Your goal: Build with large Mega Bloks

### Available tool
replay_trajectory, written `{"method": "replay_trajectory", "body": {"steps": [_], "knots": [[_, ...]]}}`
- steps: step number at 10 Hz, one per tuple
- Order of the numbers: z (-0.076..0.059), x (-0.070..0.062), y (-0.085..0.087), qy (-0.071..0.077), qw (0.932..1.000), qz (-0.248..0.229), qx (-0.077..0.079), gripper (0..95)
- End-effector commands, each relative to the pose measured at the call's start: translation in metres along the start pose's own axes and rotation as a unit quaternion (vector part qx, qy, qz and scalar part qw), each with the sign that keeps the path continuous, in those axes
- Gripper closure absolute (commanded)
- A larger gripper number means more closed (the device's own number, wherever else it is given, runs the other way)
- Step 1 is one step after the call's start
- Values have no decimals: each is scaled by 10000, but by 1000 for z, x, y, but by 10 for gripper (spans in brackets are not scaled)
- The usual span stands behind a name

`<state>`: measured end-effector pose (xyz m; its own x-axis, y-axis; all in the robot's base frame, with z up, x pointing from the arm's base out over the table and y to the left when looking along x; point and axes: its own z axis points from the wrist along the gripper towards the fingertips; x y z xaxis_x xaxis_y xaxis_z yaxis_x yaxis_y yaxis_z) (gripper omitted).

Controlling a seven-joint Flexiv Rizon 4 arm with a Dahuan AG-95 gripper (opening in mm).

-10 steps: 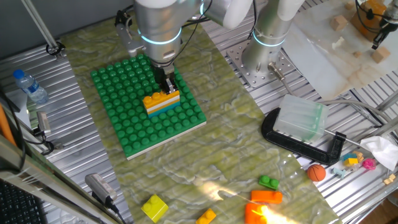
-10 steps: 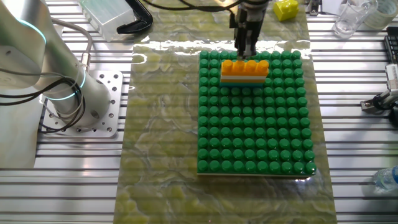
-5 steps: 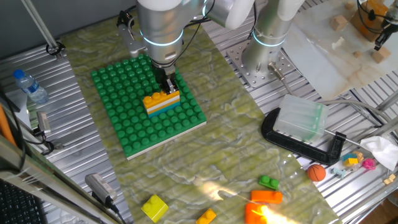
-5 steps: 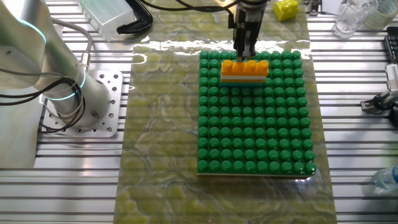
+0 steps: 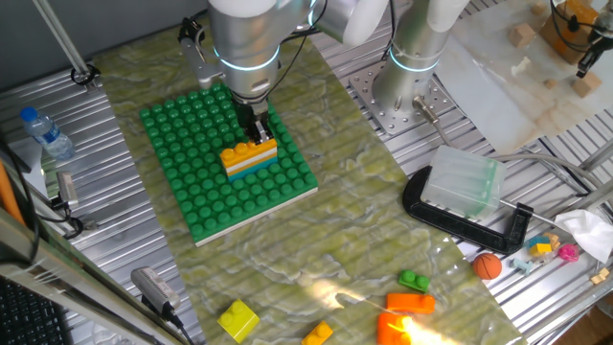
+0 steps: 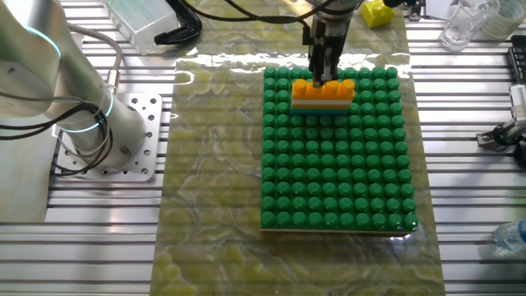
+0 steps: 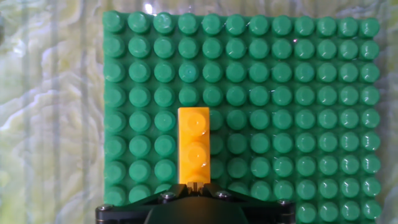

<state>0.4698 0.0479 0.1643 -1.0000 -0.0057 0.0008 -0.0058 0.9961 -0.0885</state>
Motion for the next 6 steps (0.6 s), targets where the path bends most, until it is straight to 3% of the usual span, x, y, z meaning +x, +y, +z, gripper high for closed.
{"method": "replay_trajectory", "body": {"steps": [1,6], "knots": [[4,0,0,80,10000,-10,-19,950],[5,-4,2,88,9999,88,1,950]]}}
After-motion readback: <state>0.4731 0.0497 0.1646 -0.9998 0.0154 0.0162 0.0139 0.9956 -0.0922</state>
